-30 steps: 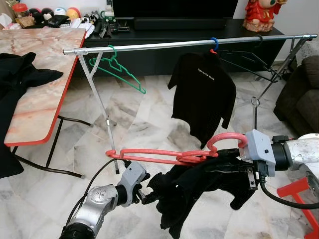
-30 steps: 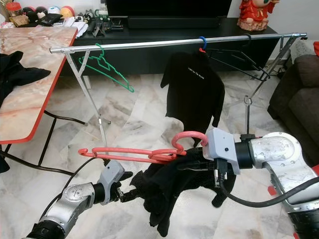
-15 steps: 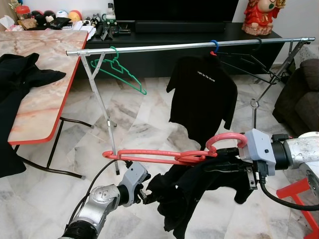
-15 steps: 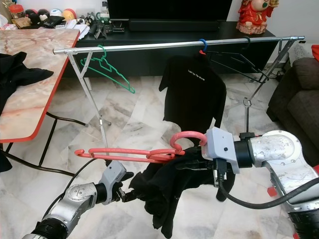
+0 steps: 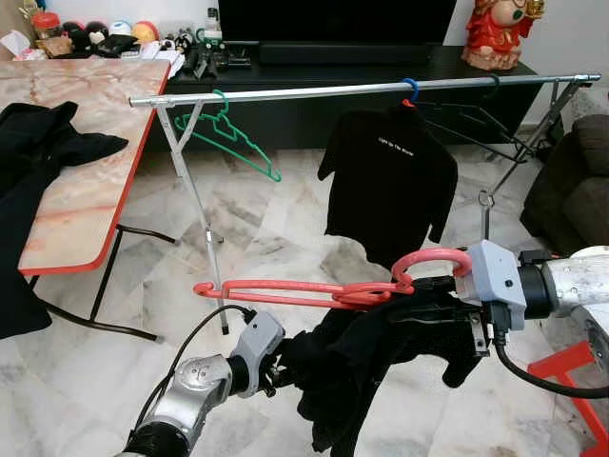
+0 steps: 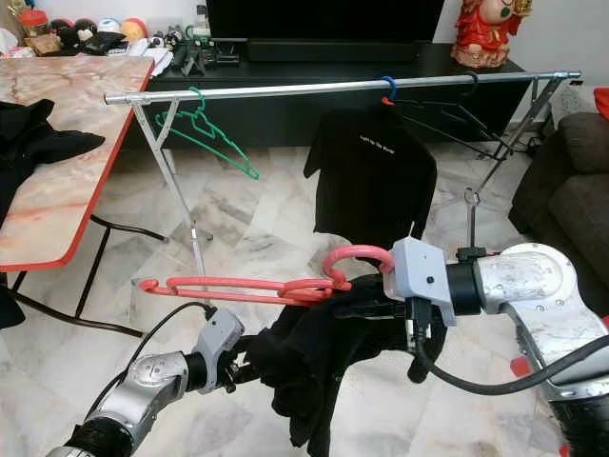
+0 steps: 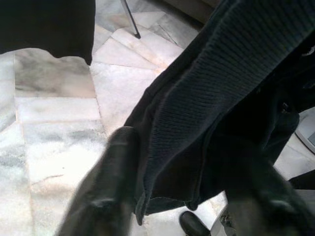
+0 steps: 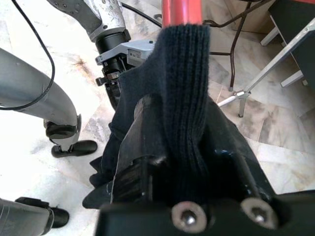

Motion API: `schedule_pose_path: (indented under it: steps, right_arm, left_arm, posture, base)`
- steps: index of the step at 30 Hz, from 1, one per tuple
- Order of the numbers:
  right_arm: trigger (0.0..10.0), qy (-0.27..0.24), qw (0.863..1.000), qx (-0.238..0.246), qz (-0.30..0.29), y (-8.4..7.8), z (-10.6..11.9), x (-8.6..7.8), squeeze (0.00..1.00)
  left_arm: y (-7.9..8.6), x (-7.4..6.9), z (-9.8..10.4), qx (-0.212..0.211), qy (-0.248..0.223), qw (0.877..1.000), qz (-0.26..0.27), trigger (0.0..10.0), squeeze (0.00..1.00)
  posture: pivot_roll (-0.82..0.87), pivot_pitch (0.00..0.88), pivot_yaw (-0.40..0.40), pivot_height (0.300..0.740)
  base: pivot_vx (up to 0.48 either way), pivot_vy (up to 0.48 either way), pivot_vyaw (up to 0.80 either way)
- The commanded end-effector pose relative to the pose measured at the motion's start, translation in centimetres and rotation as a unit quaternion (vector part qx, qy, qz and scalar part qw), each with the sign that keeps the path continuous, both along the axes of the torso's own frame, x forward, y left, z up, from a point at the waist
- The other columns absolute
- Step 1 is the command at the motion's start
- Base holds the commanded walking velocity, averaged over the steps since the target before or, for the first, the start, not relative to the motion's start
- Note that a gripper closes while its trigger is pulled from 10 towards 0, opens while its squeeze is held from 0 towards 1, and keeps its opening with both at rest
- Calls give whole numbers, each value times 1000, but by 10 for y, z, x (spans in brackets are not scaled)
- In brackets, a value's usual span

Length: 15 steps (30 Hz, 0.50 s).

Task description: Hang hanger

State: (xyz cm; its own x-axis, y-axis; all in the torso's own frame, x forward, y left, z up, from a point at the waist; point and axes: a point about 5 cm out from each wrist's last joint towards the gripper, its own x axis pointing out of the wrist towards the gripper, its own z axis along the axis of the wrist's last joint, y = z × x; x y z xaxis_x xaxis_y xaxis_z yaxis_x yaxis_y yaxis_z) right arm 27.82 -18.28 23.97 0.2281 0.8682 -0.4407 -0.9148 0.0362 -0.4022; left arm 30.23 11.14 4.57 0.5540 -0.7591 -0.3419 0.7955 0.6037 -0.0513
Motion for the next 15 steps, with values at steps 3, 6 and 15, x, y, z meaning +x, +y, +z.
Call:
schedule_pose_path:
  steps: [3, 6, 15]
  right_arm:
    - [0, -21, 1000, 2, 1, 0, 8, 1, 0]
    - [0, -21, 1000, 1, 0, -1, 7, 2, 0]
    - [0, -20, 1000, 4, -14, -4, 5, 7, 0]
  left_arm:
    - [0, -1, -1, 4, 3, 1000, -9, 0, 0]
    - [0, 0, -1, 2, 2, 1000, -8, 0, 0]
    - [0, -3, -2, -5, 10, 1000, -19, 0, 0]
  posture:
    - [-87, 127, -23, 740]
    - [-88, 129, -22, 740]
    - [-85, 134, -21, 740]
  base:
    - [0, 0, 0]
    - [0, 0, 0]
    - [0, 0, 0]
